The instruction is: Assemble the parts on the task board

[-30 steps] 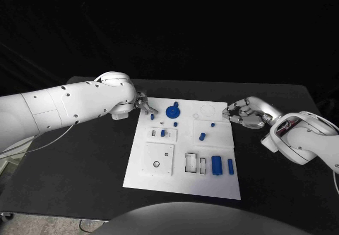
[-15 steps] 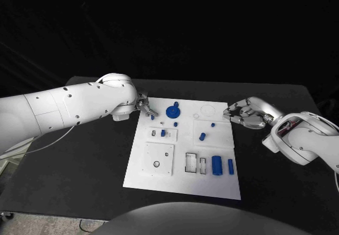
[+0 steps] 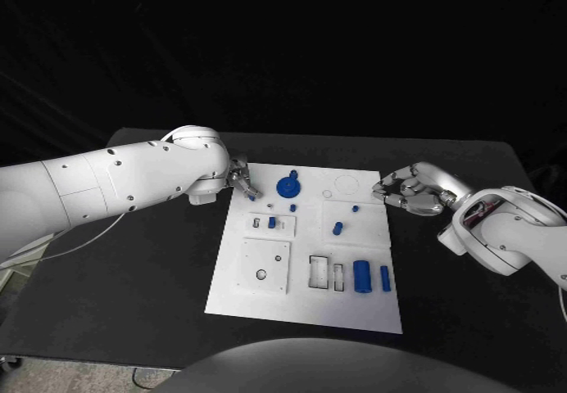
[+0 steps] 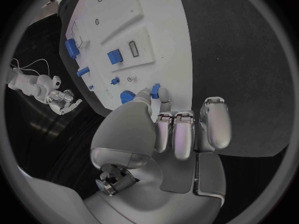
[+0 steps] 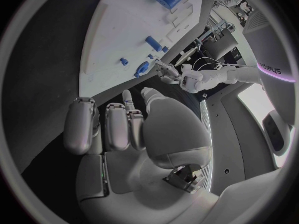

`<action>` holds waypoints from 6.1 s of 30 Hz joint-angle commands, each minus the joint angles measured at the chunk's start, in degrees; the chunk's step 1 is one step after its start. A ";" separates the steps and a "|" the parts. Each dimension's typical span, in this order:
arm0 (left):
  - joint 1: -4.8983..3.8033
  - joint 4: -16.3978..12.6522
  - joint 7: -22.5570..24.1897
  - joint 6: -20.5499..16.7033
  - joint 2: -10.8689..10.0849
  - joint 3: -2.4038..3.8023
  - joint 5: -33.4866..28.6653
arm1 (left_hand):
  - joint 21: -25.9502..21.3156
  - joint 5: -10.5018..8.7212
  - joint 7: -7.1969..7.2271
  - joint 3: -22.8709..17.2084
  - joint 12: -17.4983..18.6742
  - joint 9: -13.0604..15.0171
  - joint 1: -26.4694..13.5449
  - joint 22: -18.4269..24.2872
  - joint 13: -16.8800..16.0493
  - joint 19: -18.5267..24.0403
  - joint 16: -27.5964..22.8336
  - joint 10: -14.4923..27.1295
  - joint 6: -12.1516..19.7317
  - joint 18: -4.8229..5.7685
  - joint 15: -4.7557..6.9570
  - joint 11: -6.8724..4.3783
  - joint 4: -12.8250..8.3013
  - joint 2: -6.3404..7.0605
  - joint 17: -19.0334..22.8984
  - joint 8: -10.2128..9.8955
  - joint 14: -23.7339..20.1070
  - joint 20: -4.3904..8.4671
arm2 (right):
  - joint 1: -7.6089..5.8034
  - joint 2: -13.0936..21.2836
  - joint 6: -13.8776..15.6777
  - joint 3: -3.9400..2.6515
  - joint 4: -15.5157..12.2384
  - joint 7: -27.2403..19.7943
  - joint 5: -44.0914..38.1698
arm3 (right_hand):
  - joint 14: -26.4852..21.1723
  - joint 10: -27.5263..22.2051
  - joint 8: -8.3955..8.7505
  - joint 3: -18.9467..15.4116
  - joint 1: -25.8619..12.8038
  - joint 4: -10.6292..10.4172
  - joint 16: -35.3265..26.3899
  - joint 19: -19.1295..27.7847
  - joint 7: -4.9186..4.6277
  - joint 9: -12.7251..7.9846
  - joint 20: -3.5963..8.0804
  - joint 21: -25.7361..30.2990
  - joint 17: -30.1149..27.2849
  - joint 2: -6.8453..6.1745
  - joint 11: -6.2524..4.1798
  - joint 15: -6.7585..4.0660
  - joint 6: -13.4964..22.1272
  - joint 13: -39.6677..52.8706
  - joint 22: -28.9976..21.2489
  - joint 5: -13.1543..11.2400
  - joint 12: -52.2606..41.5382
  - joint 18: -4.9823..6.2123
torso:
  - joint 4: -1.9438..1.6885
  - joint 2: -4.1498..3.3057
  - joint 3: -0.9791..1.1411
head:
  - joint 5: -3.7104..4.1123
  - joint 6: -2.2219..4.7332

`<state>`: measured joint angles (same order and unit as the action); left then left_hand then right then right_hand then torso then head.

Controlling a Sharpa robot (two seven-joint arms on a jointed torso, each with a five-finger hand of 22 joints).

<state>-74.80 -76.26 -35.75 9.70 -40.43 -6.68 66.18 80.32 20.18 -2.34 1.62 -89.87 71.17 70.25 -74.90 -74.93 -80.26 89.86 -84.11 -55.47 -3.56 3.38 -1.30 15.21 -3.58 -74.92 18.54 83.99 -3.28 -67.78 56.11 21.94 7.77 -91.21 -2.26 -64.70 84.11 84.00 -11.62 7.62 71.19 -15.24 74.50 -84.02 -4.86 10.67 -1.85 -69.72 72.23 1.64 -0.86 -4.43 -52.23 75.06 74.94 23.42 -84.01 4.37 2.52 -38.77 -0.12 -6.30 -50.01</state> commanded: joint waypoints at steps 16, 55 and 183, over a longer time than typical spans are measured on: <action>0.19 -1.21 1.54 -1.79 -1.63 -0.08 -1.95 | -0.55 5.87 0.37 -31.44 -0.13 1.34 3.07 -9.79 -15.07 -0.13 0.14 -5.89 -0.19 0.43 0.48 -0.30 -2.92 11.18 -15.08 -0.34 6.01 0.70 | 0.03 0.02 -1.94 -0.01 0.42 1.01 -0.10 | 2.84 1.71 0.31 1.06 1.36 0.32 -0.79 0.72 -0.44 0.35 -0.26 1.36 -0.68 0.33 0.63 0.34 -0.01 6.87 8.32 0.03 0.67 -0.03 | -0.04 0.03 0.00 | -0.07 0.01; 3.65 -20.17 -0.45 -16.27 -11.66 -3.04 -0.73 | -0.69 3.80 -0.06 -32.26 -0.13 3.68 -4.49 -10.42 -15.07 -0.64 0.14 -5.89 2.07 0.50 0.21 0.10 -5.97 9.75 -15.08 0.68 6.01 0.41 | 0.20 1.00 -3.14 0.00 -0.10 1.85 -0.04 | 2.53 1.07 0.36 1.52 1.95 0.79 -1.90 1.29 -0.48 0.64 -0.38 2.99 -1.95 0.35 0.73 0.42 -0.21 5.89 7.88 0.02 1.54 0.27 | -0.16 0.01 -0.03 | -1.06 0.01; 5.11 -20.71 3.19 -16.69 -12.91 -4.75 0.08 | -3.09 15.18 -0.36 -10.74 -0.13 1.05 -9.00 -10.54 -15.07 0.32 0.14 -5.89 2.94 0.12 -0.27 0.53 1.19 3.13 -15.08 1.90 6.01 -0.11 | 0.72 1.03 -4.62 0.01 0.78 3.52 0.40 | 2.31 0.53 0.45 2.25 2.68 1.40 -2.81 1.79 -0.50 1.04 -0.51 4.47 -3.05 0.62 0.86 0.52 -0.46 5.13 7.51 0.26 2.25 0.52 | -0.02 -0.02 -0.01 | -1.01 0.01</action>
<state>-70.44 -97.12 -32.77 -9.59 -53.51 -10.80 67.65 77.42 34.99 -2.63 -8.82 -89.87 72.33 60.86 -74.92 -74.91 -80.26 89.86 -84.12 -52.88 -3.57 3.08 -0.49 16.50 -0.35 -74.90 20.78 83.89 -3.28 -67.11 57.17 17.90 7.78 -90.46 1.07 -64.23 83.92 83.71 -11.40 9.60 73.15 -13.92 71.93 -82.58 -5.08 11.65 -2.46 -65.45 69.22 2.23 -0.29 -4.20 -52.45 75.07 74.91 23.42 -82.00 4.38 2.49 -38.78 -0.13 -7.32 -50.01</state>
